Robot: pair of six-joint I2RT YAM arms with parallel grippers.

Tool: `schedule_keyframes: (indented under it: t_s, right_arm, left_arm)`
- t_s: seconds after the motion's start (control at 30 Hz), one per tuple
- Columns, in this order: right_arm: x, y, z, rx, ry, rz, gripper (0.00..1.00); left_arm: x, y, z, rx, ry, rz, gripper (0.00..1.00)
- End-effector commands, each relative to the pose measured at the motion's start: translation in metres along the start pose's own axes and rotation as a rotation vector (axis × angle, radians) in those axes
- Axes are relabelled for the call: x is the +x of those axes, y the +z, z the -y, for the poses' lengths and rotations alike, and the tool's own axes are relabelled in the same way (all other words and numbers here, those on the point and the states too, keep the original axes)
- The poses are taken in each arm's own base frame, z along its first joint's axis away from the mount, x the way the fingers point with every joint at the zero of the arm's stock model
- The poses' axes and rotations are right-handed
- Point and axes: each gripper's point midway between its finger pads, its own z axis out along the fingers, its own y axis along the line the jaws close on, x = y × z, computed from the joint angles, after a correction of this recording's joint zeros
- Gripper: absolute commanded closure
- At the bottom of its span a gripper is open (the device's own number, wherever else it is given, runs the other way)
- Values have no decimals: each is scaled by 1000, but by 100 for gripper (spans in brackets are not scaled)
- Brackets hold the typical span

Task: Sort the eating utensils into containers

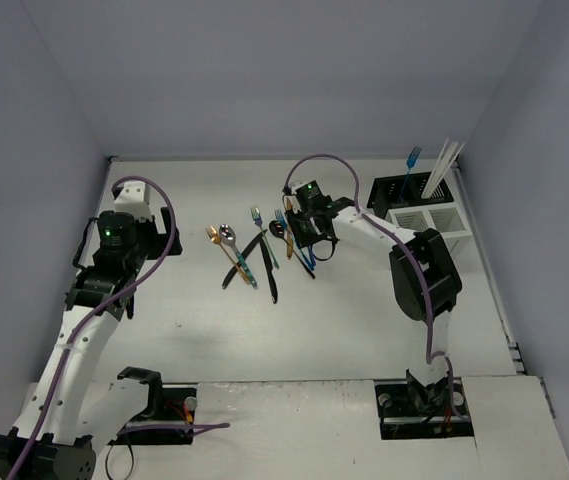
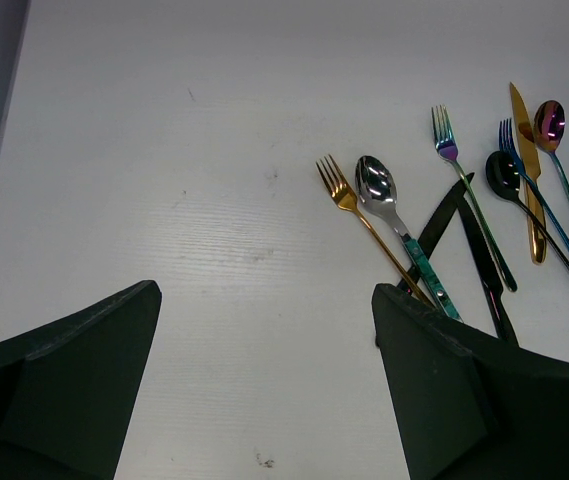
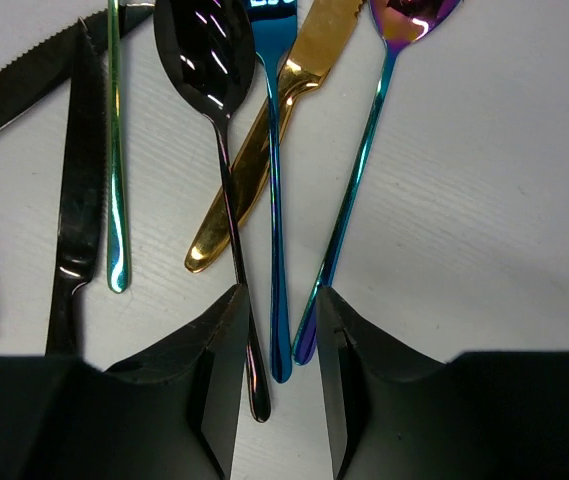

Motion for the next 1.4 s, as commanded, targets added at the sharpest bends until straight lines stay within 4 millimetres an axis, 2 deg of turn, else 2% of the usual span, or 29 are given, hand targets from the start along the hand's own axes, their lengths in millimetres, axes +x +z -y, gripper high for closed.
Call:
schedule_keyframes:
  t_s: [0.0,0.23,0.7,1.03,1.13,1.23,1.37]
  right_arm:
    - [-24,-7,-6,-29,5,53,70]
    - [-6,14,-3,-13,-2,-5,72]
    - [7,40,-1,14,-24,-54,73]
    - [-1,58,-2,20,-26,-53,76]
    - [-6,60,-1,25,-31,-46,79]
    - [-8,64,1,30,-38,-46,90]
    - [-17,62,0,18,-53,-27,98]
  left_arm:
    - [-22,-2,4,19,-17,65,15]
    - [-21,-1,5,21,-17,60,15]
    - [-22,-2,6,29,-18,62,15]
    - [-21,-1,5,23,-16,59,16]
    - [-20,-1,5,23,-16,57,15]
    - [-21,-1,5,25,-16,58,15]
    - [-20,-1,5,25,-16,57,15]
